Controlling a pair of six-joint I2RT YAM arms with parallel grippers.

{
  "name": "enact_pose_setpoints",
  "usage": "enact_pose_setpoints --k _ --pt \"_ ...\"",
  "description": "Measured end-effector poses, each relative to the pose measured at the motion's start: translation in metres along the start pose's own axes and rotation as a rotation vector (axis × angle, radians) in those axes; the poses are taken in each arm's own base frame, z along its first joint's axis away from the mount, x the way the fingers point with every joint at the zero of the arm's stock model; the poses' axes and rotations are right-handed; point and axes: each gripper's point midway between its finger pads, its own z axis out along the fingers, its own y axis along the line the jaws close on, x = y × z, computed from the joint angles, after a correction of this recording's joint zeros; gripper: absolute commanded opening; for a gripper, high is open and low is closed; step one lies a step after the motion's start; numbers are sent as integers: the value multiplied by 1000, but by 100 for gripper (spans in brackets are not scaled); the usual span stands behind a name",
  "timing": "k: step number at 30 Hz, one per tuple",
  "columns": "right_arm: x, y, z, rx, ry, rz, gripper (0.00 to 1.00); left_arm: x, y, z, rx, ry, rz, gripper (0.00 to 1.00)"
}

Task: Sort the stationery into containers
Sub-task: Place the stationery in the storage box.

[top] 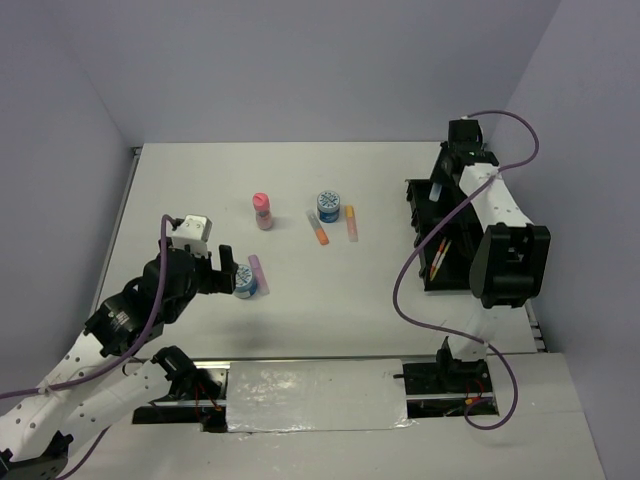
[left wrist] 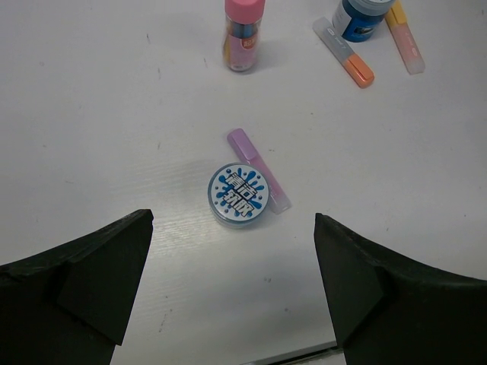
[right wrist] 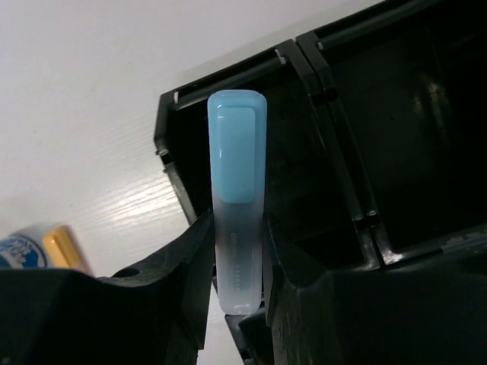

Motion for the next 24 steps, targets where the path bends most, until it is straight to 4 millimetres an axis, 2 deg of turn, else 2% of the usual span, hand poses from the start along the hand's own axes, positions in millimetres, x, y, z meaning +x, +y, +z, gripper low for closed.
enact_pose_setpoints --k 3,6,11,15,17,20,21,24 --pt "4 -7 8 32 13 15 4 0 0 0 2 0 2 99" --pt "12 -9 19 51 38 24 15 0 -1 0 7 3 2 99" --pt "23 -14 31 75 70 25 20 1 -2 1 11 7 4 99" --pt "26 -14 33 80 77 32 42 1 -3 2 13 11 5 99" --pt "27 -14 33 78 77 36 49 2 -4 2 16 12 6 99" --pt "26 -13 33 77 77 42 52 2 -4 3 16 14 7 99" --pt "27 -13 33 76 78 43 61 2 -4 3 16 14 7 99" --pt "25 -12 31 71 75 46 61 2 -5 3 17 14 8 99"
